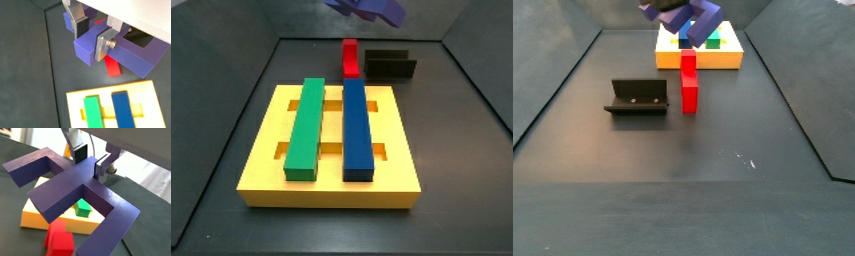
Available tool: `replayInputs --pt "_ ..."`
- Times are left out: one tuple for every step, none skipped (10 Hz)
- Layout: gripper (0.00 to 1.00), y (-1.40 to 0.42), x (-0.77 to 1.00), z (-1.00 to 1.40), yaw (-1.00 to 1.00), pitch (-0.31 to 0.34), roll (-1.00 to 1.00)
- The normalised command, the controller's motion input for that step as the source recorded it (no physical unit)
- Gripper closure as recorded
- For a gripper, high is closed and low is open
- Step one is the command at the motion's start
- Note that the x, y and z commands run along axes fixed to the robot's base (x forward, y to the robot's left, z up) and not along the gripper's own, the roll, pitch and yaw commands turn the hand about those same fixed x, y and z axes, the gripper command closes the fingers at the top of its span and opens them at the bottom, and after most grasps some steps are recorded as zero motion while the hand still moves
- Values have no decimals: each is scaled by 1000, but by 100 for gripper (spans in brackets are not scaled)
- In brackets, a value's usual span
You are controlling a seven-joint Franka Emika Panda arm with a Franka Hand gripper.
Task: Pick up the purple object. Move up. Place the purple object on the fixture. Regrasp the purple object. Move to above the board. Insert the purple object.
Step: Place the purple object on the fixture.
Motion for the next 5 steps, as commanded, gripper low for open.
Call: replayInputs --pt "100 -166 757 -66 371 146 -266" --pt "100 -29 837 60 320 186 -37" --pt "100 -3 791 214 391 174 0" --pt "100 -43 726 223 469 126 37" --pt "100 -83 751 180 463 103 40"
